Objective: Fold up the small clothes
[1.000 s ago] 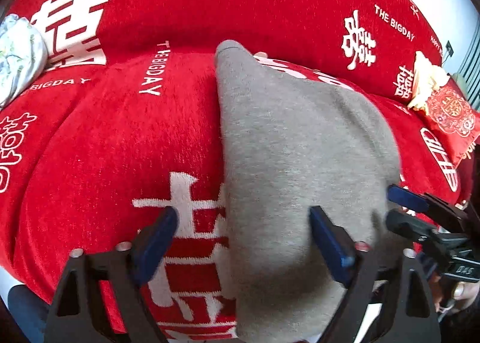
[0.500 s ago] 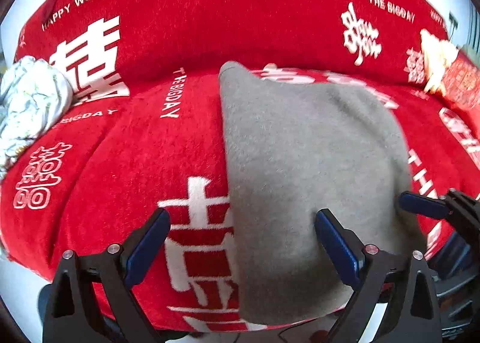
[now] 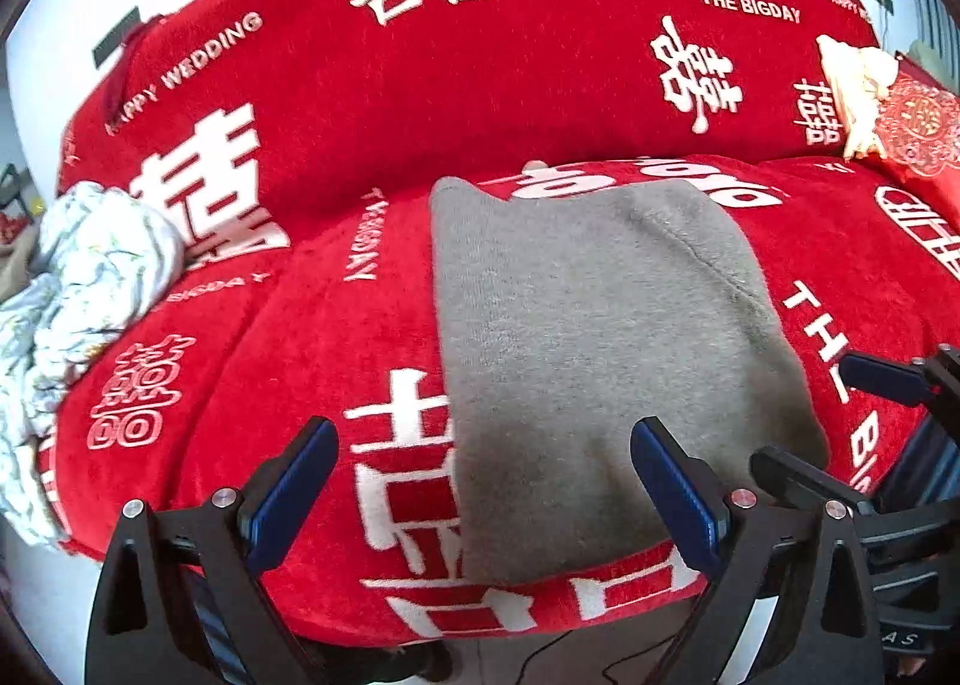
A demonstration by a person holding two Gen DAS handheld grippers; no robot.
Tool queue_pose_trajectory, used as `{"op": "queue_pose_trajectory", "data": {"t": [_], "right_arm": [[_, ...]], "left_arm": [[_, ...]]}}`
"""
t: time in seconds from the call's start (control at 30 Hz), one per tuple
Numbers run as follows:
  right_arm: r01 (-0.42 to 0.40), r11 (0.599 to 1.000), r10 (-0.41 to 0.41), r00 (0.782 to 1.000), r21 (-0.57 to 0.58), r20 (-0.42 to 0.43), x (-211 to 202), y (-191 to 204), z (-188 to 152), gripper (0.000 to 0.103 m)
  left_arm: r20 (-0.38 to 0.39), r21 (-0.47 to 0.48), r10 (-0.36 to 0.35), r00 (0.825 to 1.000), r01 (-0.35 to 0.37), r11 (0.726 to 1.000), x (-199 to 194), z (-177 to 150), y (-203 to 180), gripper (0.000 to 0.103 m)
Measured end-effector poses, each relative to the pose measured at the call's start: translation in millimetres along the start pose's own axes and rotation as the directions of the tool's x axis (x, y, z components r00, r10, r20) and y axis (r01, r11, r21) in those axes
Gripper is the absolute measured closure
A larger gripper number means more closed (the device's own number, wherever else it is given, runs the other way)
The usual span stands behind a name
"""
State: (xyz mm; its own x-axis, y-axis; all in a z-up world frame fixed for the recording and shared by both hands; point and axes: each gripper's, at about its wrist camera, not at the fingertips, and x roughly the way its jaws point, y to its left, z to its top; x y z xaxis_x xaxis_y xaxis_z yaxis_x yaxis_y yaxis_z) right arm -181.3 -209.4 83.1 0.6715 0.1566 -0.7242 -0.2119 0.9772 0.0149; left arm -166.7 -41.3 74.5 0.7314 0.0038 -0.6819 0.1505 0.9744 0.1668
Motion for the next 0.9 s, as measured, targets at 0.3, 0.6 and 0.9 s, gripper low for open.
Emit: {"op": "queue_pose_trajectory", "data": {"t": [0.3,0.6,0.9], "right_arm": [[0.028,0.999,-0.029,1.0,0.032,0.013,-10,2,-1,0.021],[0.037,0.999,-0.037,0.999,0.009,0.024,-15,12,-1,0.021],[0.038,0.999,-0.038,0.999,-0.001,0.025,-17,15,-1,0.021]], "left_arm": [[0.059,-0.092,-0.009,0.998,0.015,0.996,-19,-11,9,0.004],[0.079,-0.076,-0.003,0.997,0.009,0.997,-30,-12,6,0.004],[0.076,-0.077,-0.015,0.997,0.021,0.997,-31,-12,8,0.004]]}}
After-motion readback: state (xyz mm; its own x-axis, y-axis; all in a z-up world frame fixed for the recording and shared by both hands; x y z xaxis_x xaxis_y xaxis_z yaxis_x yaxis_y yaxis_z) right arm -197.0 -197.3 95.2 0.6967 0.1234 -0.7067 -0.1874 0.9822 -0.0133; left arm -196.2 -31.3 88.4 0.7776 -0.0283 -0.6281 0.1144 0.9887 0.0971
